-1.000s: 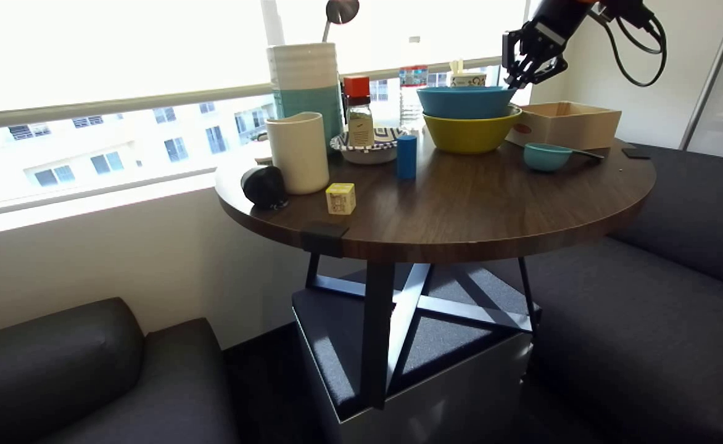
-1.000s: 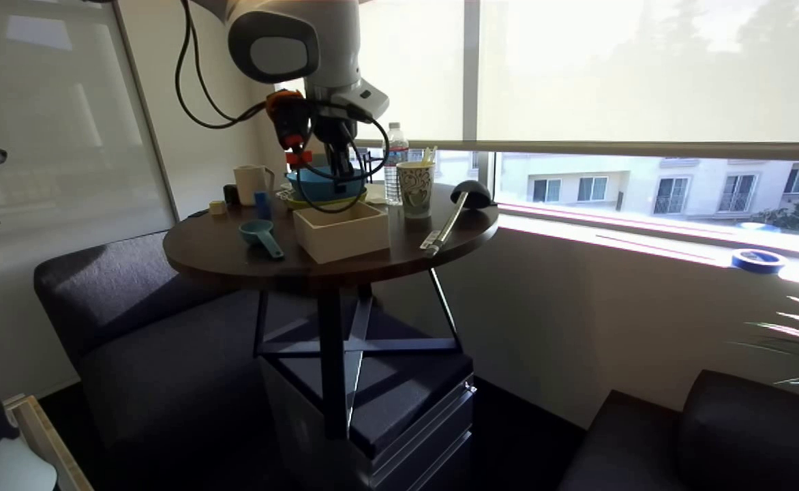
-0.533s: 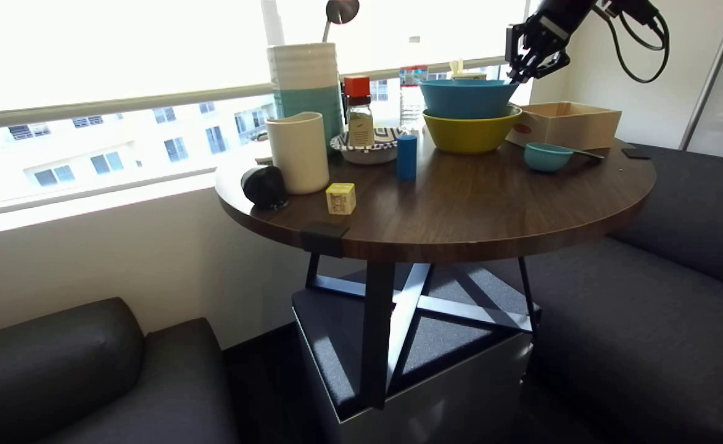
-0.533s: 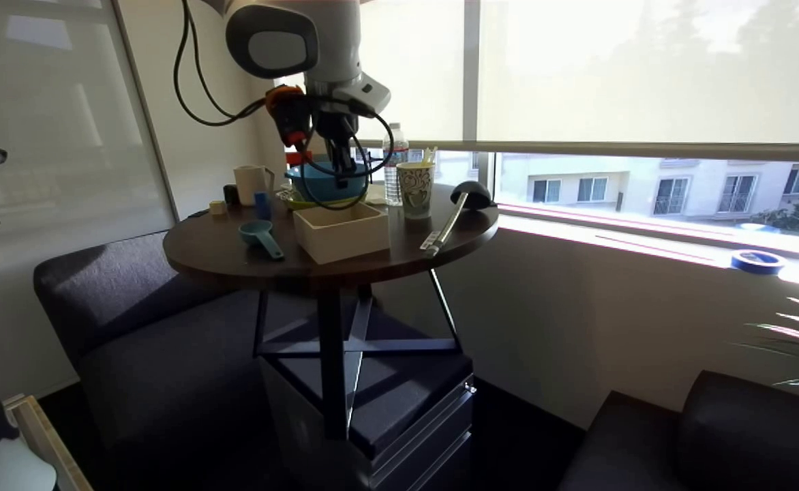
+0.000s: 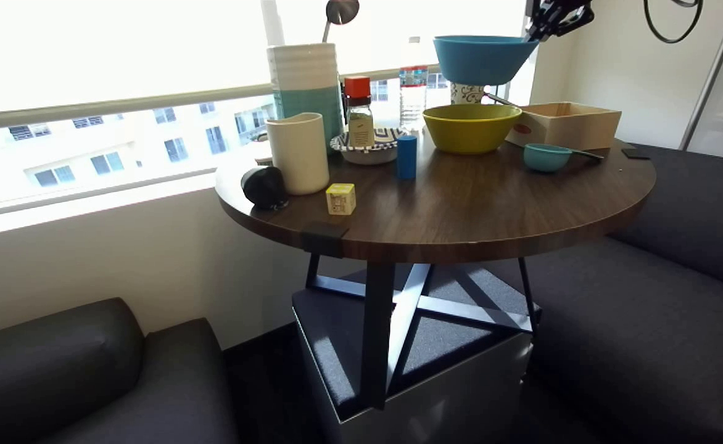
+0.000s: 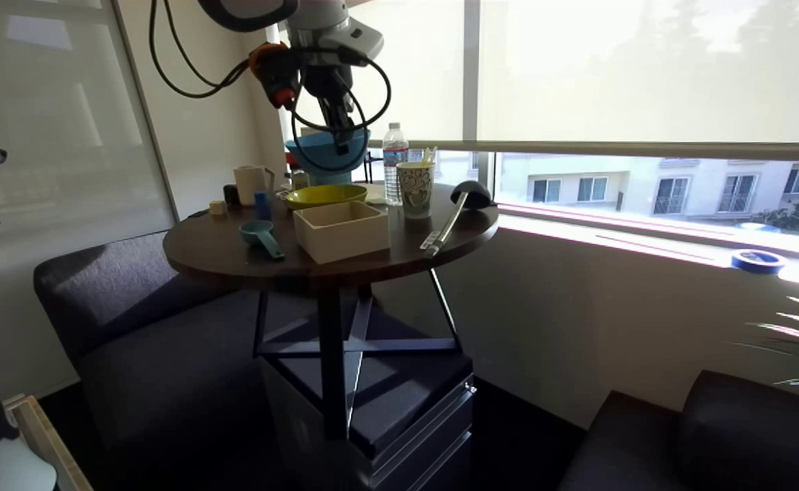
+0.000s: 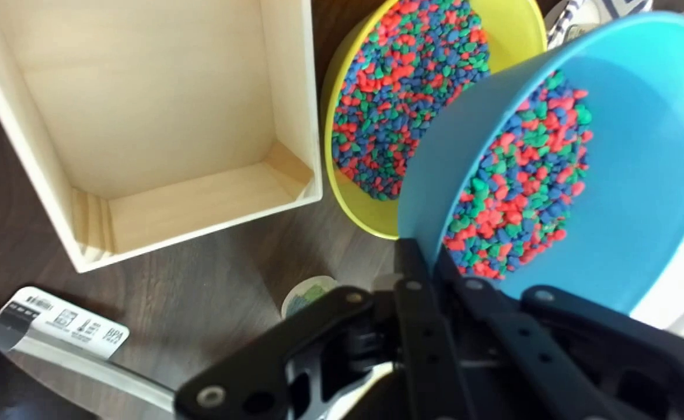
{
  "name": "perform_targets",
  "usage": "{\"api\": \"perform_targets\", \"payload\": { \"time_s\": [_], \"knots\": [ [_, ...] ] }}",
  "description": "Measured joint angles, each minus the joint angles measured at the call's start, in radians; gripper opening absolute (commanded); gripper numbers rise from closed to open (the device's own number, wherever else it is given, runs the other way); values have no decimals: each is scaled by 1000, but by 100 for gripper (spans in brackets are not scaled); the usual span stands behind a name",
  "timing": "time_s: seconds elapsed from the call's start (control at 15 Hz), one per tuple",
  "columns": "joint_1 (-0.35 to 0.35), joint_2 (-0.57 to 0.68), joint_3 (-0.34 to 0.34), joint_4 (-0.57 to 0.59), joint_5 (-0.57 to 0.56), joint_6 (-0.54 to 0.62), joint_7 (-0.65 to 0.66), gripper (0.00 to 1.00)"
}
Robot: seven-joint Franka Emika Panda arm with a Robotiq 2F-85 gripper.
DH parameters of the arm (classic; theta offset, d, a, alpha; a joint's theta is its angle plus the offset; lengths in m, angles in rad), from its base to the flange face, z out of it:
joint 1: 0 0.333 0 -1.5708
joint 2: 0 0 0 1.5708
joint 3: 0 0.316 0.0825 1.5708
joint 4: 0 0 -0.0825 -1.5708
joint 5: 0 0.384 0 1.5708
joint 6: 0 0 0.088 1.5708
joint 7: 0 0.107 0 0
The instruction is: Pour the cereal out of the blue bowl and into the wooden box
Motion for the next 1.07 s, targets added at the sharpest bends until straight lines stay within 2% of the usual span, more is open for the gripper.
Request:
{"api": "perform_targets", "payload": {
  "time_s": [1.07],
  "knots": [
    [-98, -95, 21, -4, -531, -97, 344, 1]
  ]
}}
